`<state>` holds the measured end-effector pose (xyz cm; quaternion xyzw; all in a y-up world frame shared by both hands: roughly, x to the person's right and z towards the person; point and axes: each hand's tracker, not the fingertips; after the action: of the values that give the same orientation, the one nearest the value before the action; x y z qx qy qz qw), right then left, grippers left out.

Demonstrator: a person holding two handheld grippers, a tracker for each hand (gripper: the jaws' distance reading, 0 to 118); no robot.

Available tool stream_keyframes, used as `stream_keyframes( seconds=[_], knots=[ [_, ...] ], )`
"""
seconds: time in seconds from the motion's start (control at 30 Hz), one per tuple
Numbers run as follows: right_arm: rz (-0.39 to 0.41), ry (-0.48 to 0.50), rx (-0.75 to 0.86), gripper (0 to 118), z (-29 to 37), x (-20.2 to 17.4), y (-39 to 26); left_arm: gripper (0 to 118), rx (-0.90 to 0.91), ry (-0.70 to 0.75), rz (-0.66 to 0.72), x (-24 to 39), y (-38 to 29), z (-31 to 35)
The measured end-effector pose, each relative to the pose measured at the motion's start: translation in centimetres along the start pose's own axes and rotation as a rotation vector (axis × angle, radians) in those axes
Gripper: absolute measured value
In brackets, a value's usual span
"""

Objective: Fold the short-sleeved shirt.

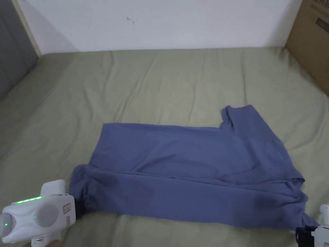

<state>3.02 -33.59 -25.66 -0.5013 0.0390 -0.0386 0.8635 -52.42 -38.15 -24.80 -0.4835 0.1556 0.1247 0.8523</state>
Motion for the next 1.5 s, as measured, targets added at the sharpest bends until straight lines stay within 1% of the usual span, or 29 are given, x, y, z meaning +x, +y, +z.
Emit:
stream_keyframes(
  seconds=[0.07, 0.13, 0.17, 0.2, 0.23, 0.27, 0.3, 0.33, 0.37, 0.43, 0.47, 0.53, 0.57, 0.6, 0.63, 0.7, 0.77, 0.9, 1.07, 1.17, 1.23, 1.27, 1.3, 1.33, 1.37, 1.4, 1.43, 1.47, 1.5],
  knots=[
    [0.002, 0.005, 0.003, 1, 0.1, 0.3, 0.2, 3, 0.011, 0.009, -0.013, 0.0, 0.4, 0.3],
    [0.004, 0.008, 0.003, 2, -0.1, 0.7, 0.7, 3, -0.004, 0.02, -0.096, 0.5, 0.5, 0.2],
    [-0.002, 0.0, -0.002, 6, -0.3, 0.8, 1.2, 3, -0.005, 0.026, -0.113, 0.7, 0.5, 0.4],
    [-0.011, -0.009, -0.002, 18, -0.5, 1.1, 1.6, 3, 0.001, 0.028, -0.128, 1.0, 0.4, 1.0],
    [-0.016, -0.014, 0.0, 37, -0.7, 1.4, 2.1, 3, 0.015, 0.03, -0.128, 1.0, 0.4, 1.5],
    [-0.021, -0.016, 0.008, 66, -0.9, 1.6, 2.4, 3, 0.024, 0.03, -0.128, 1.0, 0.6, 1.9],
    [-0.025, -0.017, 0.022, 82, -1.3, 2.0, 2.7, 3, 0.029, 0.026, -0.128, 0.8, 0.7, 2.3],
    [-0.024, -0.018, 0.035, 86, -1.9, 2.3, 3.0, 3, 0.032, 0.02, -0.129, 0.7, 0.8, 2.6],
    [-0.025, -0.025, 0.027, 86, -3.3, 2.6, 3.4, 3, 0.04, 0.013, -0.13, 0.6, 0.9, 2.9],
    [-0.023, -0.053, -0.101, 84, -6.5, 3.2, 3.2, 3, 0.045, 0.012, -0.133, 0.5, 1.1, 3.2],
    [-0.034, -0.066, -0.159, 75, -8.1, 3.3, 2.8, 3, 0.046, 0.012, -0.137, 0.5, 1.1, 3.4],
    [-0.031, -0.075, -0.084, 73, -7.0, 2.5, 2.6, 3, 0.043, 0.013, -0.143, 0.5, 1.1, 3.4],
    [0.007, -0.083, -0.088, 55, -6.1, 2.0, 2.9, 3, 0.037, 0.014, -0.15, 0.5, 1.1, 3.4],
    [0.046, -0.076, -0.03, 24, -5.3, 1.4, 3.0, 3, 0.035, 0.018, -0.162, 0.6, 1.0, 3.6],
    [0.037, -0.096, -0.005, 13, -5.1, 1.3, 3.1, 3, 0.038, 0.02, -0.17, 0.7, 1.0, 3.7],
    [0.023, -0.072, -0.063, 13, -4.8, 1.5, 3.6, 3, 0.035, 0.026, -0.191, 0.8, 0.8, 4.2],
    [0.003, -0.05, -0.059, 13, -4.2, 2.0, 3.8, 3, 0.043, 0.024, -0.205, 0.7, 0.5, 5.1],
    [0.015, -0.006, -0.034, 13, -1.2, 3.1, 4.4, 3, 0.042, 0.015, -0.227, 0.0, -1.0, 7.8],
    [0.043, -0.022, -0.042, 12, 1.9, 5.2, 3.1, 3, 0.001, -0.002, -0.193, -0.8, -6.1, 10.5],
    [0.037, -0.025, -0.111, 13, 1.8, 6.2, 0.5, 3, -0.044, 0.011, -0.189, -0.6, -9.6, 10.4],
    [0.066, -0.027, -0.13, 12, 1.2, 6.1, -1.4, 3, -0.051, 0.026, -0.193, -0.4, -11.1, 9.9],
    [0.073, -0.02, -0.129, 12, 0.8, 6.0, -1.9, 9, -0.051, 0.031, -0.187, -0.3, -11.3, 9.6],
    [0.069, -0.022, -0.137, 13, 0.4, 5.7, -2.2, 22, -0.068, 0.063, -0.16, 0.0, -11.2, 9.6],
    [0.044, -0.046, -0.149, 17, 0.2, 5.5, -2.3, 44, -0.063, 0.097, -0.146, 0.3, -11.1, 9.7],
    [0.015, -0.073, -0.139, 35, 0.3, 5.1, -2.3, 73, -0.025, 0.103, -0.134, 0.6, -10.9, 10.3],
    [0.013, -0.074, -0.119, 55, 0.7, 4.7, -2.3, 87, 0.014, 0.081, -0.119, 0.9, -10.3, 11.0],
    [0.019, -0.065, -0.087, 69, 1.3, 4.3, -2.0, 94, 0.04, 0.067, -0.116, 1.4, -9.7, 11.8],
    [0.034, -0.07, -0.063, 74, 2.0, 3.9, -1.6, 92, 0.075, 0.06, -0.121, 1.9, -9.1, 12.8],
    [0.061, -0.073, -0.025, 74, 3.0, 3.3, -1.0, 93, 0.114, 0.055, -0.12, 2.5, -8.4, 13.7]
  ],
)
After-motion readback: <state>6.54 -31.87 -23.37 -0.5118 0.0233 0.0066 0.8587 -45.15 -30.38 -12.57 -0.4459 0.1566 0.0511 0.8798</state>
